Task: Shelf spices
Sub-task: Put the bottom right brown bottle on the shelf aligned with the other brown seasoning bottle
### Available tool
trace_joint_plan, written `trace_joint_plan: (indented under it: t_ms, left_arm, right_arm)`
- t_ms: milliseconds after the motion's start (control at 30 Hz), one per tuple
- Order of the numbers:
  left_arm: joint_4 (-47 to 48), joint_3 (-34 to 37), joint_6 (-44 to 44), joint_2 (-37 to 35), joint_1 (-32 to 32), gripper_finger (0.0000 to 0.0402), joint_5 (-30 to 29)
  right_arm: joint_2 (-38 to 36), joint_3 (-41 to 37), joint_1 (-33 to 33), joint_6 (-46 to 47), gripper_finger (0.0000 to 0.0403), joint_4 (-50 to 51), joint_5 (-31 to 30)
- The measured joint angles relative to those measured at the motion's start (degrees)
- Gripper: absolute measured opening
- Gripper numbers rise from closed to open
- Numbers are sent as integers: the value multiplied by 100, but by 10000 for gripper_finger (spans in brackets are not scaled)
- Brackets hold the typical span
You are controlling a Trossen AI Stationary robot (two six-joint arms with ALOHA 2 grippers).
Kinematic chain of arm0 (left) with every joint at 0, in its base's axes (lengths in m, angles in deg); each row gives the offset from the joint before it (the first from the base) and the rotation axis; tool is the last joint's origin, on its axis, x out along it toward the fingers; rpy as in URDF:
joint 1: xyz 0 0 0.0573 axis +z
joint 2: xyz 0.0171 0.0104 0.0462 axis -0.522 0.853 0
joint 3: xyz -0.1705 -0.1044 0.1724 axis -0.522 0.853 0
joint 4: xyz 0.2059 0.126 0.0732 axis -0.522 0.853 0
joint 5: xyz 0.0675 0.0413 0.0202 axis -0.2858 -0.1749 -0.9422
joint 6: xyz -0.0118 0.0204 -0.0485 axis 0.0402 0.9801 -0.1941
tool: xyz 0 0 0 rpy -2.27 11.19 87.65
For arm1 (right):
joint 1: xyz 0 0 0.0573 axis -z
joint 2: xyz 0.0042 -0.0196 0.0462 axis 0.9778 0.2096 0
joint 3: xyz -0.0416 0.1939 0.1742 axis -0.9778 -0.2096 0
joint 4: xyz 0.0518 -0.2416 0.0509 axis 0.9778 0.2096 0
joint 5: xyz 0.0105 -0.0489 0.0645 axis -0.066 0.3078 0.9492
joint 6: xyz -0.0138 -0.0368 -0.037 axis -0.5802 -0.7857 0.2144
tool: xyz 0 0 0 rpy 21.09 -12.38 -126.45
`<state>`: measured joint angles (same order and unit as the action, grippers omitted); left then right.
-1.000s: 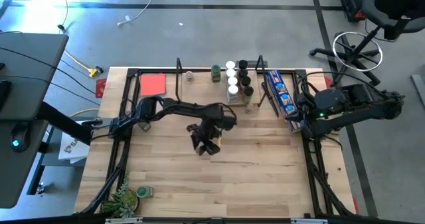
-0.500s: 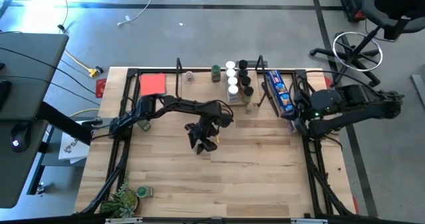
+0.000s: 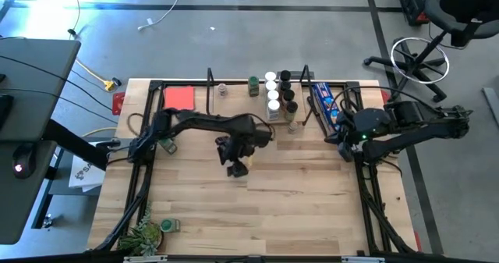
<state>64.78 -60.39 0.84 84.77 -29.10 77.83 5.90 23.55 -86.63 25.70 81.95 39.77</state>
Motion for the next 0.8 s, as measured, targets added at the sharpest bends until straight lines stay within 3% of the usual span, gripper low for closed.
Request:
trace_joint_plan:
  t_ms: [100,300,433,633,800]
  left_arm:
    - [-439,191,-1,-516,-373,271,-789]
    - [-2333,1366,-772,-1501,-1263,271,-1861]
    - [-3436,1982,-1134,-1718,-1706,271,-2702]
    - [-3572,2185,-1896,-1630,-1856,271,-3180]
    - [-3319,1982,-1847,-1676,-1772,271,-3349]
  right_arm:
    - [0,0,0,-118,0,1,4]
    - [-4,0,0,-265,0,4,44]
    - [0,0,0,-506,0,7,158]
    - [-2,0,0,-650,0,17,175]
    - [-4,0,0,-616,0,22,172]
